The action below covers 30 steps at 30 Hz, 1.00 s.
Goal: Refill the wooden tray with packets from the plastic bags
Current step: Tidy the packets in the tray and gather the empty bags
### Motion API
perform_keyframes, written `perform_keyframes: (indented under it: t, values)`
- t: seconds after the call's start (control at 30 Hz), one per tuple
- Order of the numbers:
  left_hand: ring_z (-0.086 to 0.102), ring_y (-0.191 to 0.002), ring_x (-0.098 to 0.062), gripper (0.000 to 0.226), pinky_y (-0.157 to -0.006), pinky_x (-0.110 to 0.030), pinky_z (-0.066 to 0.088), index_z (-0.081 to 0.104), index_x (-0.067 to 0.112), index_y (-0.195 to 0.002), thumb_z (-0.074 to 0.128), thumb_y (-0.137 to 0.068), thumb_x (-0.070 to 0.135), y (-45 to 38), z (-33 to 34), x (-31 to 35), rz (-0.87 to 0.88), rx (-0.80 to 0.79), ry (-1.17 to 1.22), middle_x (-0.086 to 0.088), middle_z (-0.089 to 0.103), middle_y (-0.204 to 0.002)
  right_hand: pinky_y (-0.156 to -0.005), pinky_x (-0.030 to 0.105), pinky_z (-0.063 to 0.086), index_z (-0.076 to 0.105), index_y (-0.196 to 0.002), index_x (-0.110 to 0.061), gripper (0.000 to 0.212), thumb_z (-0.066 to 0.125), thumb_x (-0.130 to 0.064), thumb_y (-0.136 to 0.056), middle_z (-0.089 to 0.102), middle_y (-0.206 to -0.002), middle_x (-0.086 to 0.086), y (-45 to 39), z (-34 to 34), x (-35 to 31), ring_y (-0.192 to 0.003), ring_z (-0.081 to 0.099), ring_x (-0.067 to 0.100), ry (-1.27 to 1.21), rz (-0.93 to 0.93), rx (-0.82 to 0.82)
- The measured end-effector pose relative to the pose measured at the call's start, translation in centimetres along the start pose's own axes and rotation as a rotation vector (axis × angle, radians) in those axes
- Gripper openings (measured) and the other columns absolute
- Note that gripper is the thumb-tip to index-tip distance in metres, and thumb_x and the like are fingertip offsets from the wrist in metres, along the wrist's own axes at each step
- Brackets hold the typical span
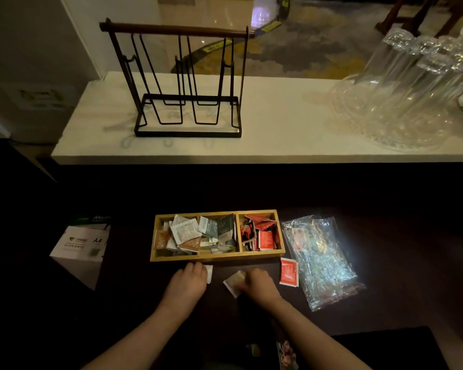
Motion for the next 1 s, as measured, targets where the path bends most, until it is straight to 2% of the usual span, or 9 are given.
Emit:
perform_keyframes:
  t: [0.13,0.2,0.27,0.37,0.47,0.6,0.7,0.83,1.0]
  values:
    - [0.058,-0.106,-0.025,0.029,-0.080,-0.036,0.051,0.058,0.013,-0.117,0.048,-0.090,0.012,-0.5,-0.6,-1.1,-0.090,-0.091,0.187,-0.007,0.061,-0.114,-0.073,0.022,0.051,0.064,-0.075,-0.036,0.022,0.066,-0.016,-0.084,0.061,-0.085,-0.011,0.7,-2.3,-0.9,-0.072,0.060,0.003,-0.258,-0.174,0.123]
    - [0.063,-0.096,-0.021,0.020,-0.077,-0.036,0.053,0.063,0.019,-0.103,0.047,-0.092,0.020,-0.6,-0.9,-2.2,-0.246,-0.075,0.479,-0.003,0.067,-0.103,-0.078,0.013,0.047,0.067,-0.079,-0.046,0.040,0.070,-0.006,-0.079,0.061,-0.093,-0.014,1.1,-3.3,-1.0,-0.090,0.058,-0.002,-0.353,-0.243,0.200]
    - [0.064,-0.083,-0.016,0.011,-0.067,-0.031,0.055,0.062,0.022,-0.084,0.054,-0.089,0.016,-0.6,-0.9,-2.5,-0.356,-0.081,0.898,0.000,0.067,-0.089,-0.081,0.013,0.046,0.073,-0.077,-0.043,0.036,0.076,-0.007,-0.073,0.062,-0.098,-0.012,1.5,-3.9,-1.2,-0.095,0.058,-0.002,-0.465,-0.273,0.242]
    - [0.064,-0.086,-0.018,0.016,-0.060,-0.028,0.058,0.062,0.017,-0.084,0.053,-0.089,0.004,-0.2,-0.8,-0.8,-0.461,-0.277,1.510,-0.005,0.064,-0.092,-0.081,0.020,0.050,0.075,-0.071,-0.037,0.028,0.079,-0.010,-0.069,0.066,-0.099,-0.004,1.7,-4.3,-1.8,-0.093,0.062,0.004,-0.634,-0.299,0.254]
    - [0.065,-0.096,-0.026,0.018,-0.062,-0.032,0.057,0.065,0.009,-0.102,0.054,-0.088,0.004,0.3,-1.2,0.2,-0.526,-0.381,1.749,-0.014,0.067,-0.106,-0.078,0.022,0.051,0.077,-0.073,-0.031,0.024,0.077,-0.007,-0.071,0.070,-0.091,-0.002,1.6,-4.4,-2.4,-0.087,0.066,0.008,-0.704,-0.309,0.253]
    - [0.068,-0.081,-0.025,0.023,-0.065,-0.038,0.057,0.062,0.009,-0.110,0.049,-0.093,0.018,0.7,-1.9,0.5,-0.565,-0.397,1.976,-0.015,0.071,-0.097,-0.080,0.025,0.053,0.075,-0.076,-0.037,0.032,0.073,-0.005,-0.076,0.070,-0.091,-0.011,1.6,-4.5,-3.3,-0.088,0.065,0.005,-0.621,-0.309,0.276]
    - [0.066,-0.086,-0.028,0.027,-0.062,-0.037,0.056,0.062,0.012,-0.110,0.050,-0.093,0.029,0.7,-2.5,0.6,-0.543,-0.390,2.066,-0.017,0.069,-0.103,-0.088,0.031,0.052,0.069,-0.077,-0.050,0.046,0.064,-0.005,-0.083,0.068,-0.103,-0.018,1.7,-4.2,-4.9,-0.100,0.062,0.003,-0.460,-0.382,0.247]
    - [0.061,-0.096,-0.025,0.023,-0.061,-0.031,0.054,0.060,0.012,-0.112,0.056,-0.090,0.017,0.4,-3.3,-0.1,-0.525,-0.281,2.004,-0.012,0.063,-0.112,-0.098,0.023,0.045,0.071,-0.073,-0.031,0.052,0.046,0.015,-0.081,0.063,-0.124,-0.009,1.4,-3.7,-6.1,-0.118,0.054,0.004,-0.630,-0.377,0.120]
    - [0.062,-0.090,-0.019,0.025,-0.058,-0.024,0.051,0.056,0.012,-0.117,0.052,-0.092,0.013,-0.4,-4.4,-5.9,-0.579,0.031,1.696,-0.007,0.063,-0.108,-0.077,0.021,0.054,0.062,-0.074,-0.014,0.043,0.039,0.023,-0.078,0.062,-0.112,-0.003,1.3,-6.7,-3.5,-0.086,0.061,-0.002,-0.779,-0.151,0.352]
Point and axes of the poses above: each hand's wrist, its own y-axis away from the middle knuckle, its own z-axis out of the palm, x = y × z, the point moved 7 cm from there along -y, towards the middle knuckle
